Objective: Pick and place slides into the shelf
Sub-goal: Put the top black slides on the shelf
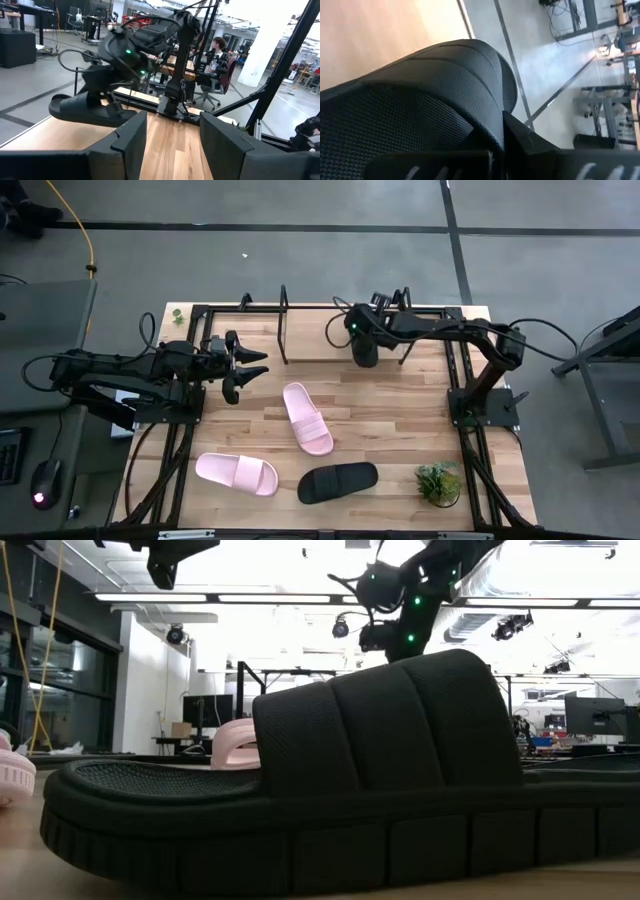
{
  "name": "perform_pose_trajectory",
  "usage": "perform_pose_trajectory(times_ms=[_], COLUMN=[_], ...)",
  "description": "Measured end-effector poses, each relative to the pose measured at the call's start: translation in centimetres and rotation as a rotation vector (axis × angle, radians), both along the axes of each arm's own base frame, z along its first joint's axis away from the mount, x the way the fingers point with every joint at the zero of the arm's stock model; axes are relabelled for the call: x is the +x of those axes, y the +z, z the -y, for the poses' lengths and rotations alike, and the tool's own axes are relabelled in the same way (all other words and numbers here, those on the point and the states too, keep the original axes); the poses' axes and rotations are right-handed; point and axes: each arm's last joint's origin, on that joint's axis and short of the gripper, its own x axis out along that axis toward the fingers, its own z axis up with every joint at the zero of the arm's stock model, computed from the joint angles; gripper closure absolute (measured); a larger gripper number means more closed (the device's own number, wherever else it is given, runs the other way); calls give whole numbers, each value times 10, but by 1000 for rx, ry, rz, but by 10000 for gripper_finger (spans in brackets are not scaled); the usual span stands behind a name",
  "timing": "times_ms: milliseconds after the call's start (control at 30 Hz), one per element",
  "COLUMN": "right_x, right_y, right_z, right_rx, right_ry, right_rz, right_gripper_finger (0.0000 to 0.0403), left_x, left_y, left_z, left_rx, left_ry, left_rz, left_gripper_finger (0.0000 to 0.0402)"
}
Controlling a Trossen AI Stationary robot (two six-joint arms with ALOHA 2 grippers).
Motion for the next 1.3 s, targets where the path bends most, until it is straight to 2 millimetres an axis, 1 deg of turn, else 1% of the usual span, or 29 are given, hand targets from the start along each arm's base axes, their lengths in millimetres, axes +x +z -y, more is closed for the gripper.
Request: perform_pose_trajectory(times_ms=[133,300,400,533,900,1100,1300], right_x=[0,5,9,13,15,14,17], right_y=[-4,-15,-24,-30,-29,-37,-53], right_z=[10,18,20,22,33,40,43], right_rx=[-6,12,16,13,-25,-15,-6], right_ry=[-21,-5,9,14,26,6,-1], right_rz=[6,-3,-16,-22,10,-12,-49], right_gripper_finger=[403,403,403,403,403,403,403], left_x=[0,0,0,0,0,0,0], left_y=[0,0,0,0,0,0,0], left_z=[0,0,0,0,0,0,0], left_rx=[0,0,0,0,-3,-3,-3], left_ry=[0,0,0,0,0,0,0], left_rz=[0,0,1,1,2,3,2], left_gripper_finger=[234,234,234,234,234,234,234])
